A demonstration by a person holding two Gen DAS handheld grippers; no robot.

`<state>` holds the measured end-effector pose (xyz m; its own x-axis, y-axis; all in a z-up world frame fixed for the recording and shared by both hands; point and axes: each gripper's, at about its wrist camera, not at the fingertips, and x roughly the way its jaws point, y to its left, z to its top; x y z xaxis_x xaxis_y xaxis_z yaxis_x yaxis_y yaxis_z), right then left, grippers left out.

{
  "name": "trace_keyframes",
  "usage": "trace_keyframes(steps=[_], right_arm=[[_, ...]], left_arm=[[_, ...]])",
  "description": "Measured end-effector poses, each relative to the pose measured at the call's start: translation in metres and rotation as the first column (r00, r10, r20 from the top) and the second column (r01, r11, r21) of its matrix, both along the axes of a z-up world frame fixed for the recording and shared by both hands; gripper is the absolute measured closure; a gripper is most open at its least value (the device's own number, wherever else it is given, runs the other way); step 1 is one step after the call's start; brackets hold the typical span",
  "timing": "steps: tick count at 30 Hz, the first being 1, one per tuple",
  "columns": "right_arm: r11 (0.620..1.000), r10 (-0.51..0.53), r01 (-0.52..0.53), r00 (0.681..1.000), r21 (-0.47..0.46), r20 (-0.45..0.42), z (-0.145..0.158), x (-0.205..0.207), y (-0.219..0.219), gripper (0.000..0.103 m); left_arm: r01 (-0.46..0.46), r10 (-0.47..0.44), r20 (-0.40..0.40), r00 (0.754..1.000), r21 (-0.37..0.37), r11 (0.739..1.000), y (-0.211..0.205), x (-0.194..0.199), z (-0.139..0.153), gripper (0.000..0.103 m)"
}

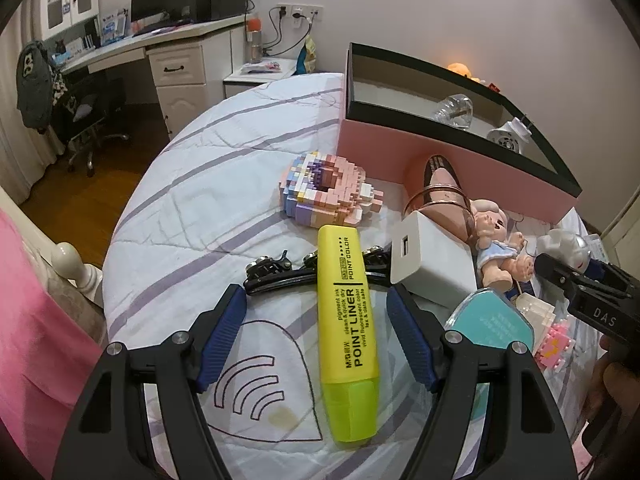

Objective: Organize rigid objects
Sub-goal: 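Grasp the yellow highlighter with the left tool while the right tool grasps the white silver-ball toy, then carry highlighter and toy into the pink box and open both tools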

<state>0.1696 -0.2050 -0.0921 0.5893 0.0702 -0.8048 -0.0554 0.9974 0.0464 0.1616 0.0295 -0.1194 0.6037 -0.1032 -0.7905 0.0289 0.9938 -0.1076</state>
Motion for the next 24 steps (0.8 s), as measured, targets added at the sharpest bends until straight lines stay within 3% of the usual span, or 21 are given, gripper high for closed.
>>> trace_keyframes(steps=[2,3,4,5,7,20,24], right_arm=[[1.000,0.002,-0.002,1.000,0.001,-0.001,0.000,0.000,0.000,0.033],[1.000,0.003,-0.003,1.000,0.002,-0.003,0.000,0.000,0.000,0.033],[1.000,0.004,-0.004,1.000,0.005,-0.003,0.001,0.000,-0.001,0.033],[1.000,0.005,-0.005,1.000,0.011,-0.003,0.002,-0.001,0.000,0.033],[1.000,0.013,-0.013,1.000,0.010,-0.004,0.001,-0.002,0.001,0.033],[0.996,0.035,-0.035,0.999,0.082,0.010,0.008,-0.011,0.001,0.033],[0.995,0.042,-0.043,0.999,0.085,0.012,0.010,-0.013,0.002,0.033]], left_arm=[[0.017,-0.017,0.011,1.000,-0.021,1.000,0.002,0.000,-0.001,0.036],[0.020,-0.020,0.009,1.000,-0.034,0.999,0.004,0.001,-0.002,0.051],[0.014,-0.013,0.005,1.000,-0.049,0.999,0.011,0.000,-0.003,0.058],[0.001,-0.001,0.007,1.000,-0.057,0.998,0.019,0.000,-0.002,0.076],[-0.005,0.005,-0.004,1.000,-0.091,0.996,0.033,0.001,-0.002,0.086],[0.018,-0.017,0.062,0.998,-0.015,1.000,0.028,-0.016,0.015,0.089],[0.021,-0.020,0.038,0.999,-0.026,0.999,0.031,-0.013,0.008,0.089]])
